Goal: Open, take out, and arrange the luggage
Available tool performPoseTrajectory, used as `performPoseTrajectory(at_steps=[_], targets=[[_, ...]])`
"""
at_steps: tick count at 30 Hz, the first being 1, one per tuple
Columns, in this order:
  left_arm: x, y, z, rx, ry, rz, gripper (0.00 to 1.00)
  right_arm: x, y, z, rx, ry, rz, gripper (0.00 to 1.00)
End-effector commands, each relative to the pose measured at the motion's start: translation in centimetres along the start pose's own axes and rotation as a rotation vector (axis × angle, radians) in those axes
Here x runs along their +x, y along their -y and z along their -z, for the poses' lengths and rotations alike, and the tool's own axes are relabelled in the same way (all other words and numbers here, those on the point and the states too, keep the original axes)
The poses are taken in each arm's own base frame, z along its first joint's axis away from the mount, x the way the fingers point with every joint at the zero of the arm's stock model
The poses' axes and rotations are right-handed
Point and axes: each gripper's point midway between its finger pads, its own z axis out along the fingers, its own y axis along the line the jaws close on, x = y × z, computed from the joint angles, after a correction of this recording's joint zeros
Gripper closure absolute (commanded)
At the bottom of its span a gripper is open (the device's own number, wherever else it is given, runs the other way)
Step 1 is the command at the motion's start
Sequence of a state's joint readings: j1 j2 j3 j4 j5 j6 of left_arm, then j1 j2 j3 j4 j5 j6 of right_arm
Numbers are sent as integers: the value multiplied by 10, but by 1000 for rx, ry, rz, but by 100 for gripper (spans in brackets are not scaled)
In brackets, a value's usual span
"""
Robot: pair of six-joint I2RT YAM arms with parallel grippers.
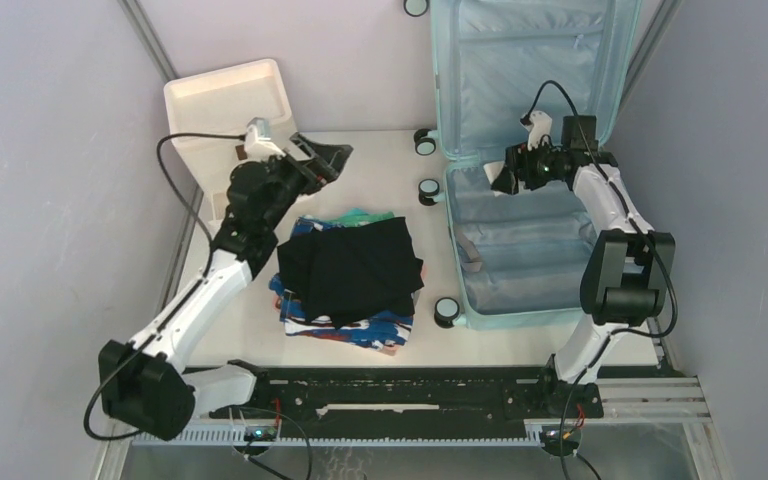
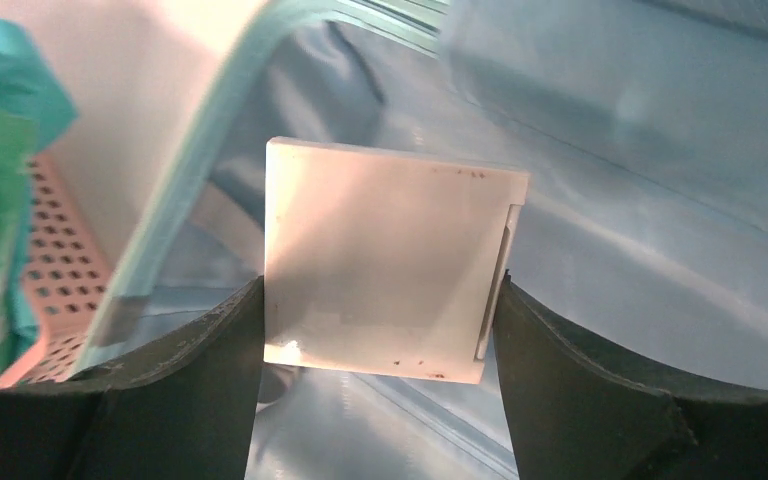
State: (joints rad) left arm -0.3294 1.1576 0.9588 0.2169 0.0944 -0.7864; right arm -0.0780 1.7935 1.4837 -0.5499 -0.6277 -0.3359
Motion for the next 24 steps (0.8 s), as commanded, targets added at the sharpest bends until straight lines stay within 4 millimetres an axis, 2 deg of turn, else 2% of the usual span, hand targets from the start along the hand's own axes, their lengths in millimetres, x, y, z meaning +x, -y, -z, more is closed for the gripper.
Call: performPoseTrajectory(at_steps=[1, 4, 8, 14, 19, 24], targets=[[-14, 59, -19, 156, 25, 38, 3, -45, -48, 27, -175, 164, 78, 97], [-2, 67, -35, 166, -9, 87, 6, -64, -72, 40, -263, 226, 149, 99], [18, 84, -57, 208, -75, 118, 10, -80, -105, 51, -380, 283, 246, 100], [45, 104, -80, 250, -155, 160, 13, -97, -157, 47, -450, 333, 371, 100], [62, 107, -87, 233, -178, 164, 18, -112, -184, 44, -479, 375, 400, 100], [77, 113, -93, 233, -219, 171, 22, -127, -203, 42, -494, 421, 433, 100]])
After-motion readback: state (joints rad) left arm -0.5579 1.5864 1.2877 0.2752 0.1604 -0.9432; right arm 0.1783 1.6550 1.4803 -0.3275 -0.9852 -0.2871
